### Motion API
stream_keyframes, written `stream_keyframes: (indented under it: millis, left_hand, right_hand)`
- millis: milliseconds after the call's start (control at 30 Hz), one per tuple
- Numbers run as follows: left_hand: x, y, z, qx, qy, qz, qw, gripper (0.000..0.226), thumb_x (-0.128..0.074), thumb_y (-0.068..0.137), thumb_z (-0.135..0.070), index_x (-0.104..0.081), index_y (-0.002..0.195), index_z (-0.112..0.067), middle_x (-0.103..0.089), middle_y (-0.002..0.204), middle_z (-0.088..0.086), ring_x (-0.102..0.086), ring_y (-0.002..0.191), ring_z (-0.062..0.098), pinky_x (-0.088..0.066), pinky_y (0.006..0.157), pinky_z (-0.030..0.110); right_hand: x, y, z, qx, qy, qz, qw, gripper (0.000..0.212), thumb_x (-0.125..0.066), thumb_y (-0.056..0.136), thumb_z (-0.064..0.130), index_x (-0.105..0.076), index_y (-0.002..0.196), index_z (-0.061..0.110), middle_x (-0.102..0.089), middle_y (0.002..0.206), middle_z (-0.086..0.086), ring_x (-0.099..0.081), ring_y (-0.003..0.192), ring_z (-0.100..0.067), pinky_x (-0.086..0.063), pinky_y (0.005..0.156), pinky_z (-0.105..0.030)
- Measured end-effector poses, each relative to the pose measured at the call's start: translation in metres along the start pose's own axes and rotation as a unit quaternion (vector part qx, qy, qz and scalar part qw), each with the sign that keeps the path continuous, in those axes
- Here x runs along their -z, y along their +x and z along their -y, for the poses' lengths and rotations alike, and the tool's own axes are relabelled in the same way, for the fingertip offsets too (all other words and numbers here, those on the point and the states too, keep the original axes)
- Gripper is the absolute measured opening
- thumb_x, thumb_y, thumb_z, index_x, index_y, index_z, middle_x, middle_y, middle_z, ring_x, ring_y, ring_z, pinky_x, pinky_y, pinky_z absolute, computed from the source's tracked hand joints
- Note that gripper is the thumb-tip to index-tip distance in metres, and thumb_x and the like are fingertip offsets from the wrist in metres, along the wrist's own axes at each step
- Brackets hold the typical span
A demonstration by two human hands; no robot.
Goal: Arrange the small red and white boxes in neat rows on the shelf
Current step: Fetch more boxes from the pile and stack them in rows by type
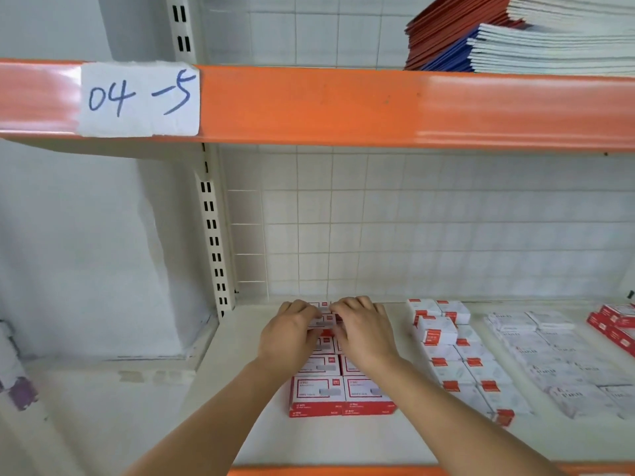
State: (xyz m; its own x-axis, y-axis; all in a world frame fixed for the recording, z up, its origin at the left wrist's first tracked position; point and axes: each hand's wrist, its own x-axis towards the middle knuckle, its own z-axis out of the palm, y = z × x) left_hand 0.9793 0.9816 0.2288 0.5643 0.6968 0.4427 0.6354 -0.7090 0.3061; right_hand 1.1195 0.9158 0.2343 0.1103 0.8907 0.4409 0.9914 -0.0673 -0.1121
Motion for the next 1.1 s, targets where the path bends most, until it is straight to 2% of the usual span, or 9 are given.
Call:
stream_keyframes:
  millis: [200,367,467,800,967,1100]
  left_hand:
    - [-0.007,0.008,-0.035,-0.056,-0.016,0.033,0.998,0.035,-0.048,0.095,-0.04,-0.054,0.126,-0.025,-0.052,0.127,-0.009,-0.041,0.119,0.012,-0.038,0.093,0.025]
    - [-0.023,0.014,-0.088,-0.128,-0.022,0.069,0.989,0.037,-0.043,0.096,-0.043,-0.051,0.128,-0.026,-0.048,0.133,-0.009,-0.037,0.125,0.012,-0.032,0.1,0.025]
    - [-0.035,0.018,-0.127,-0.16,-0.036,0.09,0.982,0.038,-0.04,0.097,-0.044,-0.05,0.129,-0.026,-0.047,0.135,-0.008,-0.035,0.127,0.013,-0.033,0.103,0.027]
    - [-0.094,0.005,-0.307,-0.259,-0.086,0.157,0.949,0.042,-0.036,0.098,-0.046,-0.046,0.134,-0.026,-0.042,0.141,-0.006,-0.032,0.131,0.015,-0.027,0.105,0.028]
    - [-0.127,-0.017,-0.406,-0.291,-0.103,0.187,0.933,0.046,-0.034,0.098,-0.05,-0.044,0.135,-0.026,-0.042,0.141,-0.006,-0.033,0.13,0.015,-0.028,0.107,0.028]
    - [-0.153,-0.035,-0.478,-0.332,-0.099,0.193,0.918,0.043,-0.035,0.098,-0.048,-0.045,0.133,-0.026,-0.044,0.137,-0.005,-0.035,0.126,0.015,-0.029,0.101,0.026]
  right_hand:
    - [0.023,-0.029,-0.034,-0.056,-0.038,0.001,0.998,0.039,-0.044,0.096,0.037,-0.047,0.134,0.027,-0.054,0.131,0.009,-0.041,0.123,-0.015,-0.028,0.1,-0.032]
    - [0.054,-0.069,-0.084,-0.136,-0.074,-0.009,0.988,0.035,-0.043,0.094,0.039,-0.051,0.127,0.029,-0.055,0.128,0.011,-0.042,0.122,-0.015,-0.026,0.098,-0.029]
    - [0.076,-0.102,-0.118,-0.177,-0.099,-0.005,0.979,0.037,-0.04,0.096,0.041,-0.048,0.13,0.03,-0.053,0.13,0.011,-0.041,0.123,-0.014,-0.025,0.1,-0.029]
    - [0.165,-0.265,-0.241,-0.329,-0.156,-0.005,0.932,0.042,-0.039,0.096,0.045,-0.045,0.135,0.029,-0.051,0.135,0.01,-0.041,0.127,-0.014,-0.027,0.101,-0.028]
    - [0.208,-0.345,-0.298,-0.357,-0.177,0.006,0.917,0.043,-0.039,0.097,0.045,-0.047,0.134,0.027,-0.052,0.135,0.008,-0.044,0.126,-0.016,-0.029,0.101,-0.029]
    - [0.237,-0.398,-0.339,-0.38,-0.179,0.006,0.907,0.045,-0.038,0.097,0.047,-0.047,0.135,0.026,-0.051,0.137,0.008,-0.045,0.127,-0.016,-0.031,0.102,-0.028]
